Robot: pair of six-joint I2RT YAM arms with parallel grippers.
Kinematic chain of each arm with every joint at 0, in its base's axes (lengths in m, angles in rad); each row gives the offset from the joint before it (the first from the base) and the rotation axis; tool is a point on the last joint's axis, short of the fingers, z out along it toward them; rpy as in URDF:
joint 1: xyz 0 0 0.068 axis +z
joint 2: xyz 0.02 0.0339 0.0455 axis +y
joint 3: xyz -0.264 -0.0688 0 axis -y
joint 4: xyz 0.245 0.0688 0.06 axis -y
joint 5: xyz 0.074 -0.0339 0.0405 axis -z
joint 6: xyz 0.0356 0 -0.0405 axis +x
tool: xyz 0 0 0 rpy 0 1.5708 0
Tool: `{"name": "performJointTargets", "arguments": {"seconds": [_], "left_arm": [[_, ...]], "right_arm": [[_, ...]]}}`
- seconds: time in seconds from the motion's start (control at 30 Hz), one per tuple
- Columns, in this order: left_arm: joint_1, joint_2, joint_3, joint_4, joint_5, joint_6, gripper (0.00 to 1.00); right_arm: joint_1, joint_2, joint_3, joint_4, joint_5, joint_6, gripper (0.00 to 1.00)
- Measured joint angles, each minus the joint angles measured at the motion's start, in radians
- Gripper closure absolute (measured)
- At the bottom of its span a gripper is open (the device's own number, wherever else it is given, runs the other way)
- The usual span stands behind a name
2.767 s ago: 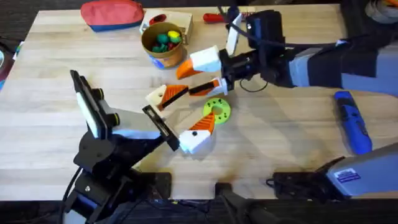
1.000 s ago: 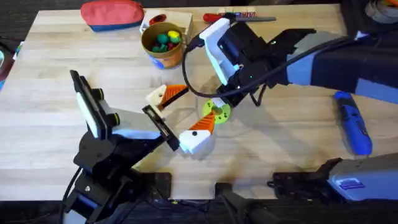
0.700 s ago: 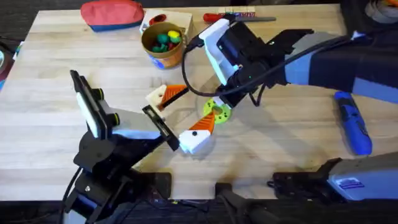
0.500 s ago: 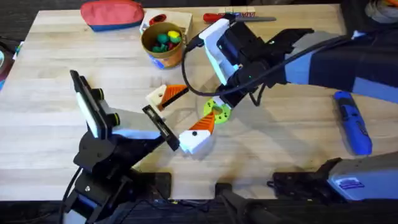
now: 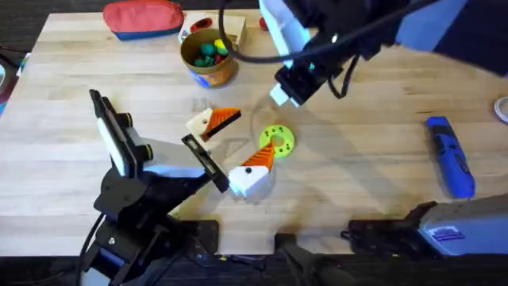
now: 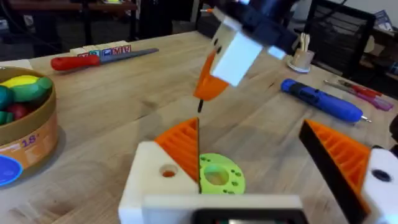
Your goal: Pick up the gripper from the table and insert it into the empty holder that is missing its gripper. Then pick up a screw, insert it into the mounting hole, and use the screwdriver to tighten it. Finally, clean up the table by picking up the vegetable and placing it into the bucket.
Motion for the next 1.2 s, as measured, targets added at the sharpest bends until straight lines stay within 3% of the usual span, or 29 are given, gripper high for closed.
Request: {"name": "performJointTargets", "arguments": {"seconds": [0.23, 0.3, 0.57, 0.8, 1.2], "left_arm": [[0.0, 0.0, 0.0, 0.0, 0.0, 0.003, 0.014], [0.0, 0.0, 0.0, 0.0, 0.014, 0.043, 0.014], [0.0, 0.0, 0.0, 0.0, 0.107, 0.14, 0.014], [0.0, 0.0, 0.0, 0.0, 0.155, 0.158, 0.013], [0.0, 0.0, 0.0, 0.0, 0.161, 0.165, 0.014]], "right_arm": [[0.007, -0.003, 0.234, -0.146, -0.012, -0.003, 0.998], [0.038, -0.014, 0.297, -0.149, -0.058, 0.001, 0.998], [0.162, -0.018, 0.305, -0.15, -0.092, 0.014, 0.998], [0.268, -0.018, 0.305, -0.117, -0.102, 0.039, 0.998], [0.331, 0.03, 0.305, -0.106, -0.103, 0.05, 0.998]]}}
